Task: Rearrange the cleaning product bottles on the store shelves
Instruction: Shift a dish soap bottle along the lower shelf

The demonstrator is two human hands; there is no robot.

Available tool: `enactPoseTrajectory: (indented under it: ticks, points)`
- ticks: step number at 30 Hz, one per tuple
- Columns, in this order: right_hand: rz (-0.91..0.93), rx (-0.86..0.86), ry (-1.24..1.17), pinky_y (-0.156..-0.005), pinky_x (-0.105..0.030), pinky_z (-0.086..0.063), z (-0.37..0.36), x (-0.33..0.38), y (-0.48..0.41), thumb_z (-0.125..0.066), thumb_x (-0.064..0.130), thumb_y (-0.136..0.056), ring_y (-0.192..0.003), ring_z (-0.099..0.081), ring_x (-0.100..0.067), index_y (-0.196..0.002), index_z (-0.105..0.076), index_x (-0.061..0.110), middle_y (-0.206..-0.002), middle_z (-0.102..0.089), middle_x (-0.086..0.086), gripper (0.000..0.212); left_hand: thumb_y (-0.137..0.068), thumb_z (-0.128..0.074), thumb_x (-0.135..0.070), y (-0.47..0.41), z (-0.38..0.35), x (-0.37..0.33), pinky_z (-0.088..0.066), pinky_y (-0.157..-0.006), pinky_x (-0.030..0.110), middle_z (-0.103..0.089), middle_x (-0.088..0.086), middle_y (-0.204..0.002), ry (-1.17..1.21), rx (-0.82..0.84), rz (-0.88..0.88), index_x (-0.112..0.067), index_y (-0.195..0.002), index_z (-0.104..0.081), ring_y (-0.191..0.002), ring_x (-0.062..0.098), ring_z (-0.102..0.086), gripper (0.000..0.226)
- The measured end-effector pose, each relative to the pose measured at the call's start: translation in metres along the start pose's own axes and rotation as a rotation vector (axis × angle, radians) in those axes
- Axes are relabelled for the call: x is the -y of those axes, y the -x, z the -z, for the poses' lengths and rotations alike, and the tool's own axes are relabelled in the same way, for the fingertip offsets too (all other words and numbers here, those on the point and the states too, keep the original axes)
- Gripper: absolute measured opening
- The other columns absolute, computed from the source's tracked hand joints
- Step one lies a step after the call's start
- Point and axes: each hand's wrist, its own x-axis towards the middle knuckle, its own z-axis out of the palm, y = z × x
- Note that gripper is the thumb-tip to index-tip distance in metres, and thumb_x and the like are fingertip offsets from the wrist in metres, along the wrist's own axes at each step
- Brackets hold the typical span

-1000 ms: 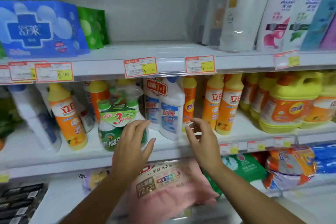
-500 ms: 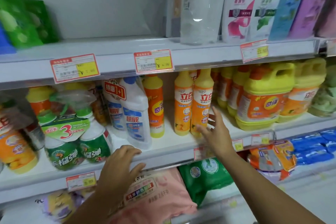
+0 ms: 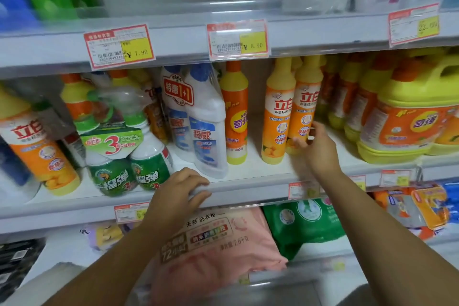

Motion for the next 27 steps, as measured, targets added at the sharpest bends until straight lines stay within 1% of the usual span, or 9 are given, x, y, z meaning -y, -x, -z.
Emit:
enactPoseTrajectory:
  ticks: [2,4,9,18,19,21,23,25,27]
  points:
    - [-0.003,0.008,0.008,-0.088,-0.03,-0.038,0.0,0.001,-0.003,-0.066,0.022,-0.087,-0.112,-0.058,-0.027,-0.134,-0.042,0.011,-0.128,-0.06,-0.009,0.054,-0.082,-0.051,-0.051,0.0,-0.003,0.001,-0.035,-0.075,0.012,-0.056,-0.018,-0.096,0.018,-0.026,-0.006,-0.028,-0.099,-0.067,-0.089,-0.001,-0.046,0.032]
    - [-0.011,0.013,0.019,-0.087,-0.028,-0.037,0.0,0.003,-0.005,-0.066,0.022,-0.087,-0.113,-0.057,-0.027,-0.133,-0.041,0.009,-0.128,-0.06,-0.01,0.054,-0.081,-0.049,-0.052,0.0,-0.005,-0.001,-0.039,-0.074,0.018,-0.058,-0.017,-0.095,0.016,-0.049,-0.013,-0.029,-0.097,-0.067,-0.088,0.001,-0.048,0.033]
    - [-0.042,0.022,-0.003,-0.094,-0.037,-0.043,-0.003,0.002,-0.01,-0.068,0.023,-0.086,-0.111,-0.059,-0.028,-0.133,-0.041,0.01,-0.128,-0.06,-0.01,0.056,-0.079,-0.046,-0.055,-0.002,-0.012,-0.004,-0.041,-0.076,0.027,-0.059,-0.02,-0.092,0.024,-0.099,0.021,-0.034,-0.093,-0.067,-0.087,0.003,-0.05,0.033]
    - [-0.078,0.018,-0.007,-0.094,-0.036,-0.043,-0.006,0.005,-0.015,-0.07,0.025,-0.084,-0.114,-0.058,-0.027,-0.136,-0.038,0.012,-0.13,-0.059,-0.009,0.062,-0.078,-0.042,-0.059,-0.005,-0.018,0.0,-0.043,-0.08,0.034,-0.059,-0.024,-0.093,0.017,-0.104,0.037,-0.038,-0.093,-0.065,-0.089,0.003,-0.051,0.034]
    - [-0.1,0.0,-0.002,-0.095,-0.036,-0.042,-0.006,0.005,-0.014,-0.07,0.025,-0.085,-0.116,-0.057,-0.028,-0.137,-0.037,0.012,-0.132,-0.057,-0.009,0.064,-0.078,-0.041,-0.059,-0.004,-0.018,-0.001,-0.042,-0.08,0.034,-0.058,-0.024,-0.093,0.021,-0.105,0.039,-0.038,-0.093,-0.065,-0.089,0.003,-0.051,0.035]
    - [-0.127,-0.116,0.024,-0.094,-0.038,-0.042,-0.006,0.007,-0.008,-0.068,0.018,-0.085,-0.119,-0.053,-0.029,-0.136,-0.038,0.009,-0.133,-0.052,-0.01,0.06,-0.078,-0.04,-0.059,-0.004,-0.018,-0.002,-0.042,-0.081,0.034,-0.058,-0.024,-0.094,0.028,-0.111,0.043,-0.038,-0.094,-0.065,-0.089,0.002,-0.051,0.036]
    - [-0.082,-0.213,0.02,-0.091,-0.037,-0.045,-0.007,0.013,0.001,-0.065,0.013,-0.083,-0.114,-0.053,-0.026,-0.129,-0.042,0.01,-0.128,-0.05,-0.009,0.052,-0.079,-0.04,-0.058,-0.003,-0.019,-0.002,-0.042,-0.081,0.035,-0.059,-0.024,-0.094,0.029,-0.114,0.047,-0.038,-0.094,-0.065,-0.089,0.003,-0.051,0.036]
    - [-0.018,-0.15,-0.016,-0.09,-0.038,-0.048,-0.014,0.021,0.012,-0.067,0.02,-0.077,-0.109,-0.056,-0.02,-0.123,-0.044,0.017,-0.123,-0.053,-0.003,0.052,-0.079,-0.04,-0.058,-0.002,-0.019,-0.003,-0.042,-0.082,0.036,-0.059,-0.023,-0.094,0.031,-0.112,0.051,-0.038,-0.094,-0.065,-0.089,0.004,-0.052,0.035]
    - [0.02,-0.067,0.007,-0.088,-0.039,-0.049,-0.025,0.03,0.025,-0.069,0.036,-0.071,-0.105,-0.057,-0.017,-0.124,-0.042,0.023,-0.121,-0.054,0.002,0.062,-0.079,-0.039,-0.058,-0.002,-0.02,-0.003,-0.042,-0.082,0.035,-0.059,-0.023,-0.094,0.026,-0.114,0.05,-0.038,-0.095,-0.065,-0.089,0.004,-0.052,0.036]
